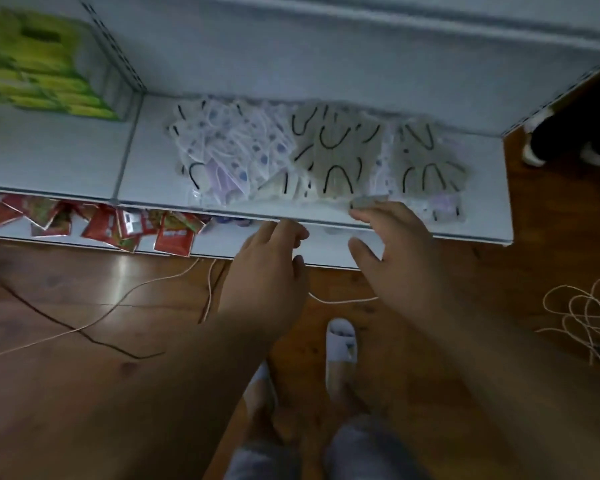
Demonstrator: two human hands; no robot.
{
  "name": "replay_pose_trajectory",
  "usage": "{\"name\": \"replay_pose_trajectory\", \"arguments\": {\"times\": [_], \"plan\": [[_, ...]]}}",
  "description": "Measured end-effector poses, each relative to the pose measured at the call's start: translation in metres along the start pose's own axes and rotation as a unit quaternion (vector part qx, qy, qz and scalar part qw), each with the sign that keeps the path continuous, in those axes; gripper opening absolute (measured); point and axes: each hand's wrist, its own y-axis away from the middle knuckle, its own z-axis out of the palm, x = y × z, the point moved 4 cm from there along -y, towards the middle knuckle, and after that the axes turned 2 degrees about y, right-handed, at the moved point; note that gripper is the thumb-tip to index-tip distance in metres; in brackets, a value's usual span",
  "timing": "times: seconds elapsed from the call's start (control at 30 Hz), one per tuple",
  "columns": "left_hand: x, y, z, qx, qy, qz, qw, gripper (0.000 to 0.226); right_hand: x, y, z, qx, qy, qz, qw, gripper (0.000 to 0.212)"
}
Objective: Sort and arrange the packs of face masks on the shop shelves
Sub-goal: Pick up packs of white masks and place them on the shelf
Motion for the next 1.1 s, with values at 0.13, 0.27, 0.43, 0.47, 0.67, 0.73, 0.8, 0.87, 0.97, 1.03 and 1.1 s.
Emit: {"name": "replay_pose_trajectory", "arguments": {"times": [0.13, 0.27, 0.43, 0.47, 0.67, 0.73, 0.8, 0.87, 0.97, 1.03, 1.1], "plan": [[-0.02, -0.036, 0.046, -0.006, -0.016, -0.016, 1.0, 0.033, 0.04, -0.041, 0.06, -0.066, 0.007, 0.027, 0.997, 0.046], [-0.04, -0.064, 0.073, -0.002, -0.018, -0.045, 0.999, 0.034, 0.06, -0.101, 0.104, -0.102, 0.042, 0.03, 0.993, 0.056], [-0.055, -0.1, 0.091, -0.012, -0.004, -0.09, 0.996, 0.039, 0.089, -0.159, 0.14, -0.203, 0.183, 0.055, 0.96, 0.07], [-0.057, -0.106, 0.095, -0.022, 0.002, -0.098, 0.995, 0.039, 0.094, -0.162, 0.142, -0.202, 0.202, 0.051, 0.957, 0.07], [-0.067, -0.137, 0.11, -0.051, 0.216, -0.25, 0.943, 0.032, 0.096, -0.149, 0.128, -0.068, 0.069, -0.009, 0.995, 0.061], [-0.066, -0.143, 0.11, -0.037, 0.359, -0.307, 0.88, 0.029, 0.086, -0.136, 0.117, -0.03, -0.052, -0.033, 0.998, 0.043], [-0.068, -0.145, 0.111, -0.023, 0.528, -0.357, 0.77, 0.035, 0.073, -0.12, 0.113, -0.043, -0.153, -0.059, 0.985, 0.027], [-0.071, -0.143, 0.113, -0.018, 0.603, -0.381, 0.7, 0.038, 0.062, -0.107, 0.116, -0.085, -0.176, -0.091, 0.976, 0.029], [-0.087, -0.144, 0.114, 0.032, 0.543, -0.41, 0.733, 0.022, 0.067, -0.121, 0.127, -0.071, -0.118, -0.092, 0.986, 0.039], [-0.095, -0.144, 0.112, 0.053, 0.518, -0.413, 0.747, 0.014, 0.074, -0.147, 0.134, -0.067, -0.029, -0.039, 0.997, 0.048], [-0.1, -0.145, 0.11, 0.041, 0.497, -0.401, 0.768, 0.015, 0.08, -0.171, 0.144, -0.11, 0.072, 0.012, 0.991, 0.055]]}}
